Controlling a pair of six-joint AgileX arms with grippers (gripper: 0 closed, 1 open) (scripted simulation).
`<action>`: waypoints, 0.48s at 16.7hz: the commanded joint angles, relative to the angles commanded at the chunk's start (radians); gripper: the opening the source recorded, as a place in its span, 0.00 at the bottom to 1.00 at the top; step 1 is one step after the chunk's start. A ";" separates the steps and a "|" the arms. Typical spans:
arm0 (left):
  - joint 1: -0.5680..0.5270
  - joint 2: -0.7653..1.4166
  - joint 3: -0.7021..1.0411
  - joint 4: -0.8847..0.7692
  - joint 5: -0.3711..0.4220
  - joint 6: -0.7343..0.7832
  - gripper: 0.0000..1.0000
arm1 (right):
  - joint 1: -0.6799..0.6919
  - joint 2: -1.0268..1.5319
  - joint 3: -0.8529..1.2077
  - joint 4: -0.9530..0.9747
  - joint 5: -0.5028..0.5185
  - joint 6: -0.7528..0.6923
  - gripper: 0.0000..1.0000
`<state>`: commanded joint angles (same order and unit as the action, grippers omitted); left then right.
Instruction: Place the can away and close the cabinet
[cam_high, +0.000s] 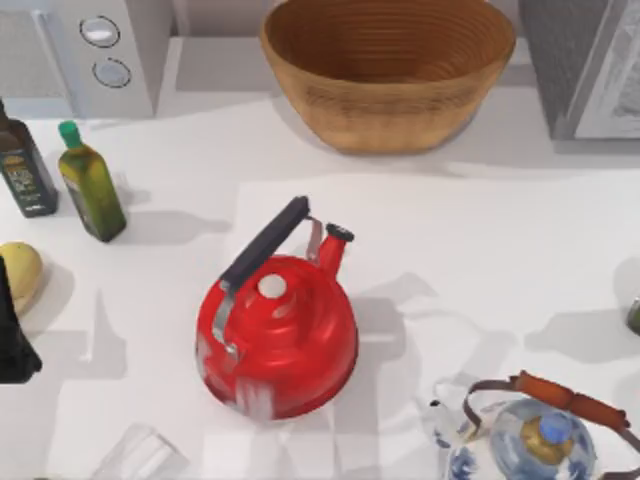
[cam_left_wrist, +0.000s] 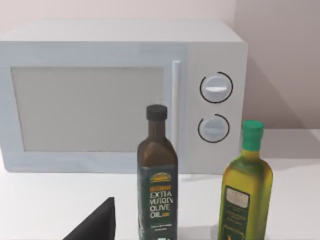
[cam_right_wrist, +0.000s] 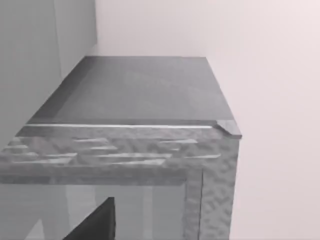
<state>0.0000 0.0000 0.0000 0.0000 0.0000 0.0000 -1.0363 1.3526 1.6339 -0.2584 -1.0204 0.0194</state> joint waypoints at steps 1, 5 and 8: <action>0.000 0.000 0.000 0.000 0.000 0.000 1.00 | -0.002 -0.002 0.039 -0.044 -0.004 0.001 1.00; 0.000 0.000 0.000 0.000 0.000 0.000 1.00 | -0.004 -0.007 0.118 -0.128 -0.012 0.002 1.00; 0.000 0.000 0.000 0.000 0.000 0.000 1.00 | -0.004 -0.007 0.118 -0.128 -0.012 0.002 1.00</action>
<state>0.0000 0.0000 0.0000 0.0000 0.0000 0.0000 -1.0406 1.3460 1.7518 -0.3867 -1.0326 0.0212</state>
